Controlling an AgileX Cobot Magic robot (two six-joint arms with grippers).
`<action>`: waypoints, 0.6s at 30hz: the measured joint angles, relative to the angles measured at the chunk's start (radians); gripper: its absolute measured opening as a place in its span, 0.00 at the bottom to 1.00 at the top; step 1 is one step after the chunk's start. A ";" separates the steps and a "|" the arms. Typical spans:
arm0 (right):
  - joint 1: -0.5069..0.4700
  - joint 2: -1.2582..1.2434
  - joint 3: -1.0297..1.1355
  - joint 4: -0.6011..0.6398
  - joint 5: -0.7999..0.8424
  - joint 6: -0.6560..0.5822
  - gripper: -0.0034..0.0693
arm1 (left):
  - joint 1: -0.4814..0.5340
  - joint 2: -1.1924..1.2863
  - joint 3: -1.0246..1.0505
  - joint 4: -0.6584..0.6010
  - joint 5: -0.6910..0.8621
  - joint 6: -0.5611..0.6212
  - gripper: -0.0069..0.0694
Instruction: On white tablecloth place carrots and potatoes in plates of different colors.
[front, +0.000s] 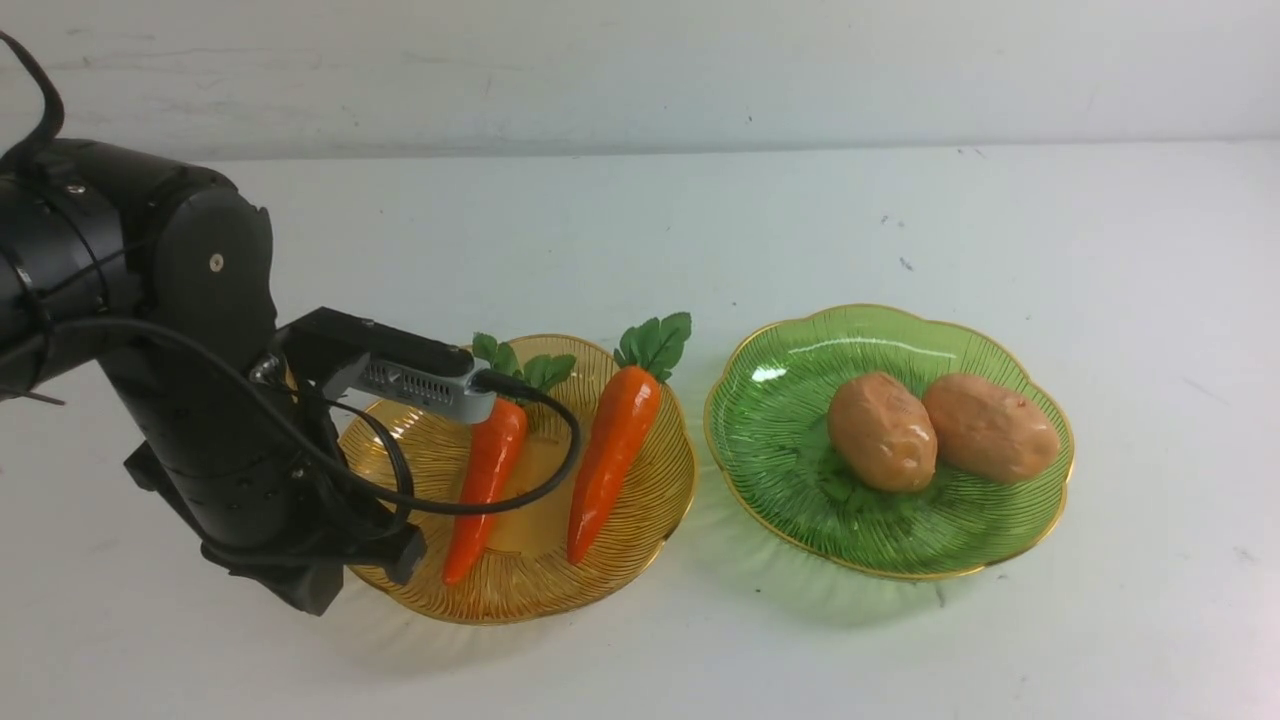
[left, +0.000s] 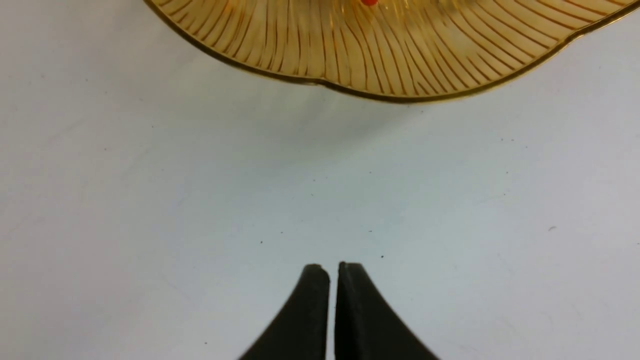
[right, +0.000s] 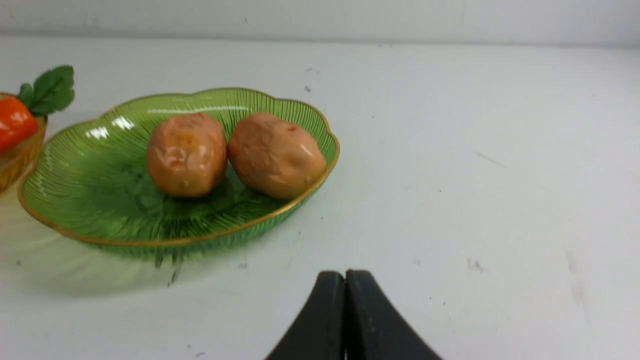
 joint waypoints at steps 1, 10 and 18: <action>0.000 0.000 0.000 0.000 0.000 0.000 0.03 | 0.000 0.000 0.000 0.000 0.000 0.000 0.10; 0.037 0.000 0.000 -0.001 -0.001 -0.001 0.03 | 0.000 -0.021 0.000 0.000 0.028 0.000 0.10; 0.061 0.000 0.000 -0.021 -0.002 -0.001 0.03 | 0.000 -0.145 0.000 0.000 0.042 0.000 0.10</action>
